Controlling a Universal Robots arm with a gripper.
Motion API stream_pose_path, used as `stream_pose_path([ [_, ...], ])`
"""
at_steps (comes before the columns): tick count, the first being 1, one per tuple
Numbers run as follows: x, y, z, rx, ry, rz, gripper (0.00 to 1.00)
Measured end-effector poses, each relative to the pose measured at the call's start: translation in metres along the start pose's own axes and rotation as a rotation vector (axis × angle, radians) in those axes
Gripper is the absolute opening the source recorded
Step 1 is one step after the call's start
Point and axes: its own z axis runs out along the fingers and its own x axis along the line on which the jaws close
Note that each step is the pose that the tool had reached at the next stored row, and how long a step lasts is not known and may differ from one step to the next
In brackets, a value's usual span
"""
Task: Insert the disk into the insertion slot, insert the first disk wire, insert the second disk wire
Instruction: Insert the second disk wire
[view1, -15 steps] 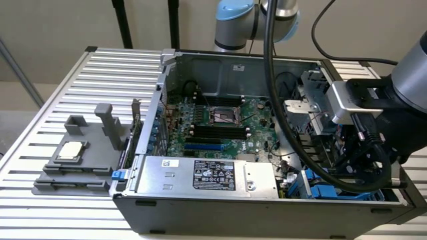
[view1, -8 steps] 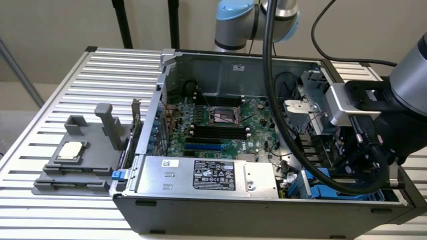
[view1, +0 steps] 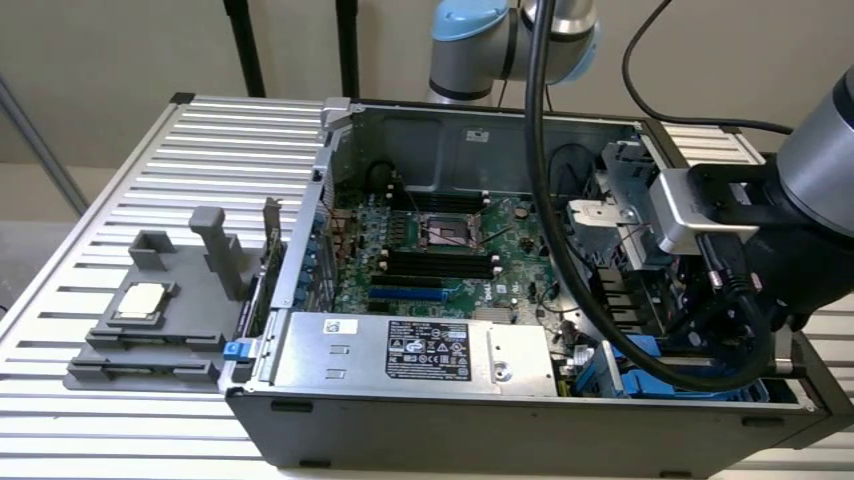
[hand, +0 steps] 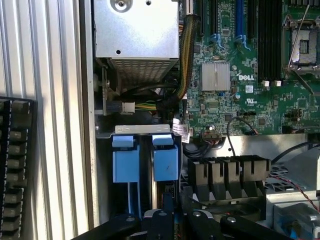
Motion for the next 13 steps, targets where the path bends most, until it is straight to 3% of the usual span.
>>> stream_pose_path([
  [13, 0.0000, -0.0015, 0.0002, -0.0001, -0.0005, 0.000, 0.17],
])
